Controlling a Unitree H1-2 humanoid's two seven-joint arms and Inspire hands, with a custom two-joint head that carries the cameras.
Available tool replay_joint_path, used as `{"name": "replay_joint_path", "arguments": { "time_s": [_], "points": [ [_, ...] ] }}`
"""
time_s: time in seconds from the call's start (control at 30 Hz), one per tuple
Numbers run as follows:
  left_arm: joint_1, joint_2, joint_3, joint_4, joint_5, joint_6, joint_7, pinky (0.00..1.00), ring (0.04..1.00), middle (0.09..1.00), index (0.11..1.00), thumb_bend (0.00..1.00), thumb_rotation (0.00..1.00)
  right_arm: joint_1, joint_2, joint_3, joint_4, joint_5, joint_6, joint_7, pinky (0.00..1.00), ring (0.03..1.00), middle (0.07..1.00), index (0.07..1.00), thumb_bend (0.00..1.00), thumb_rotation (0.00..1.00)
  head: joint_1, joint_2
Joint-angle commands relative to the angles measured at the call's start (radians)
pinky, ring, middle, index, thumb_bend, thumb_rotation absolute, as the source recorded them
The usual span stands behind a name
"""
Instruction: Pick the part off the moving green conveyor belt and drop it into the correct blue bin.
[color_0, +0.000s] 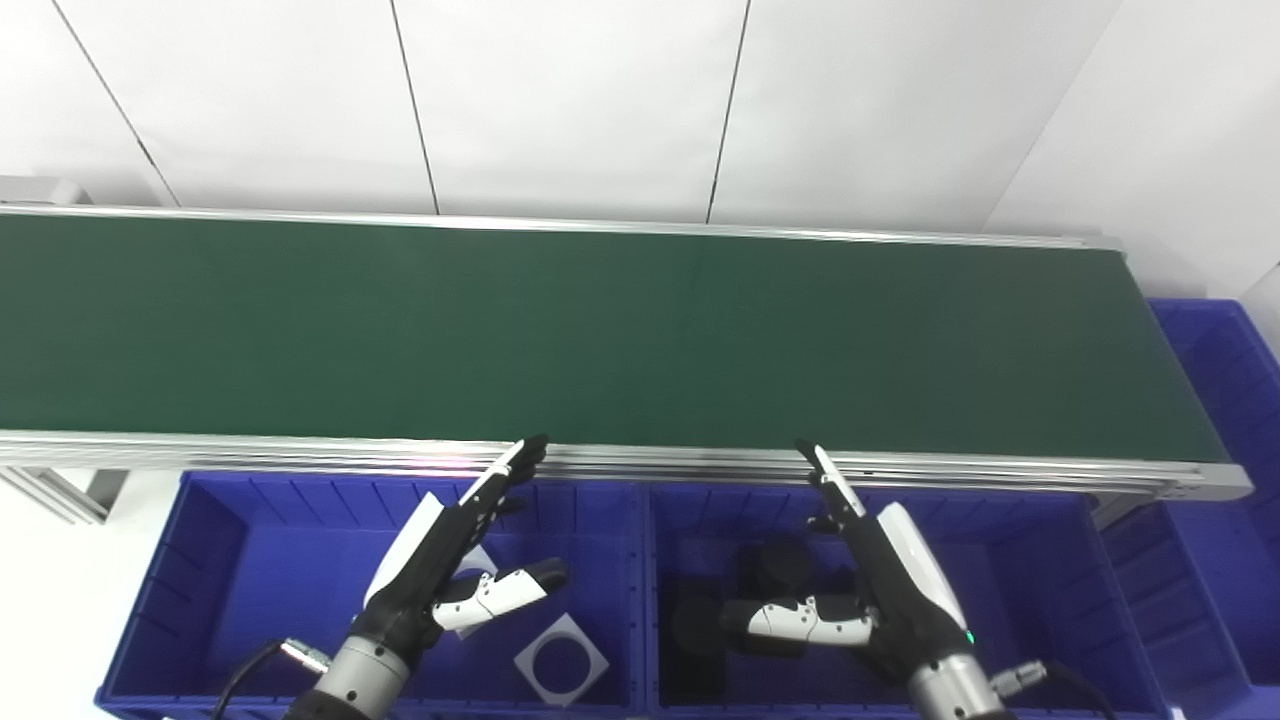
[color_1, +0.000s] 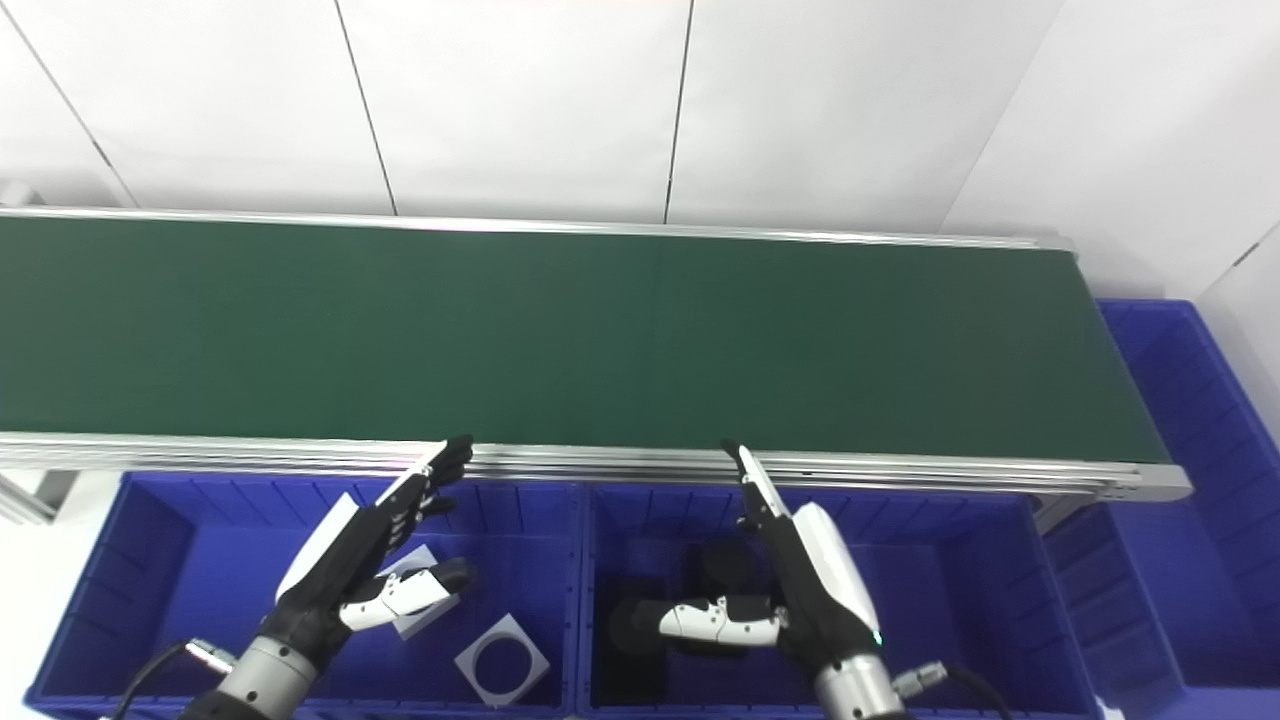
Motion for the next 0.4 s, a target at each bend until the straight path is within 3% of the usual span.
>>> {"name": "replay_joint_path", "arguments": {
  "time_s": [0.0, 0.37],
  "points": [
    [-0.003, -0.007, 0.009, -0.014, -0.022, -0.059, 0.021, 0.89, 0.96, 0.964, 0.959, 0.7, 0.72, -0.004, 0.004, -0.012, -0.027, 0.08, -0.063, 0.002, 0.89, 0.972, 1.0, 1.0, 0.89, 0.36, 0.002, -0.005],
    [0.017, -0.009, 0.015, -0.005, -0.051, -0.096, 0.029, 0.86, 0.95, 0.967, 0.955, 0.71, 0.73, -0.002, -0.001, -0.009, 0.01, 0.168, -0.057, -0.011, 0.89, 0.941, 0.97, 1.0, 0.88, 0.35, 0.017, -0.045]
  ]
}}
